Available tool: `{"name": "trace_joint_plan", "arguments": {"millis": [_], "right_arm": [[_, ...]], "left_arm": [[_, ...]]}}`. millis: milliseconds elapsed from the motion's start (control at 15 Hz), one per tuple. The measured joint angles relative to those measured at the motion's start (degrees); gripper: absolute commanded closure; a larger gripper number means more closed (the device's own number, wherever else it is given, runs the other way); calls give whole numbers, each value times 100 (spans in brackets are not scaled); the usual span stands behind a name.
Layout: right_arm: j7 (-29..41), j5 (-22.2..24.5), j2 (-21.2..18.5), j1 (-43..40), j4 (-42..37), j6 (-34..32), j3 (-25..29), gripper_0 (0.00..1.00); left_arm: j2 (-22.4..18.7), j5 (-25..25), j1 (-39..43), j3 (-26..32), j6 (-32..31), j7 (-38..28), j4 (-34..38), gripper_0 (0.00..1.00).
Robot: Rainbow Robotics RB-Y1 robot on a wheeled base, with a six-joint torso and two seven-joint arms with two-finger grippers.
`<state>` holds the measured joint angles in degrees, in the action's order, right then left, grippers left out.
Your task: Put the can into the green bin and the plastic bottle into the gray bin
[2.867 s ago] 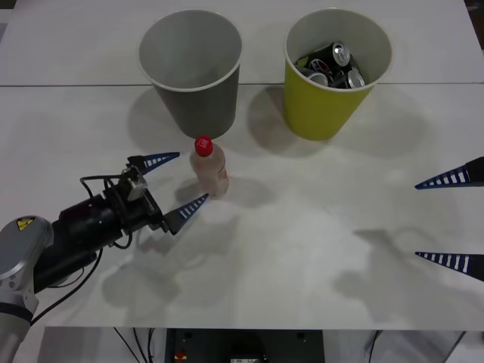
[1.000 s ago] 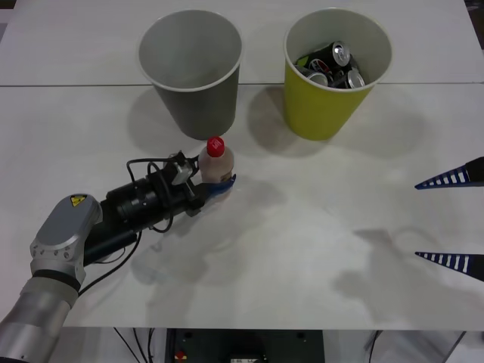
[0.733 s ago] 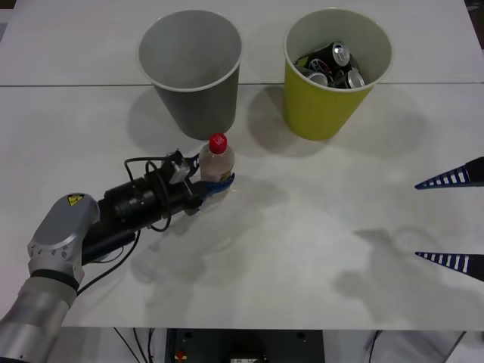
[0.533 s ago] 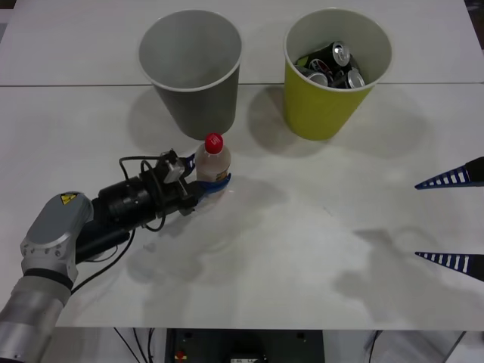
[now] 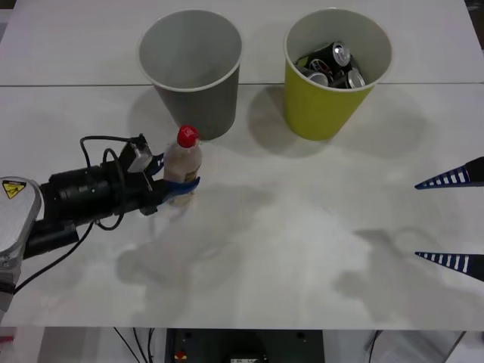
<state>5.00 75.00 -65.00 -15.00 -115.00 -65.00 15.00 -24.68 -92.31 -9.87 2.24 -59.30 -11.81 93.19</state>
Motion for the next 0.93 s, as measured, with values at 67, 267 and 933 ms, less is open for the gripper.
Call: {"name": "trace_joint_plan", "arguments": {"millis": [67, 267, 933], "right_arm": [[0, 0, 0, 0, 0, 0, 0, 0], [0, 0, 0, 0, 0, 0, 0, 0], [0, 0, 0, 0, 0, 0, 0, 0]], "left_arm": [[-185, -238, 92, 13, -102, -649, 400, 100], [-866, -585, 168, 171, -653, -2245, 1197, 100], [-3680, 31, -197, 173, -1057, -5098, 2059, 100]]}}
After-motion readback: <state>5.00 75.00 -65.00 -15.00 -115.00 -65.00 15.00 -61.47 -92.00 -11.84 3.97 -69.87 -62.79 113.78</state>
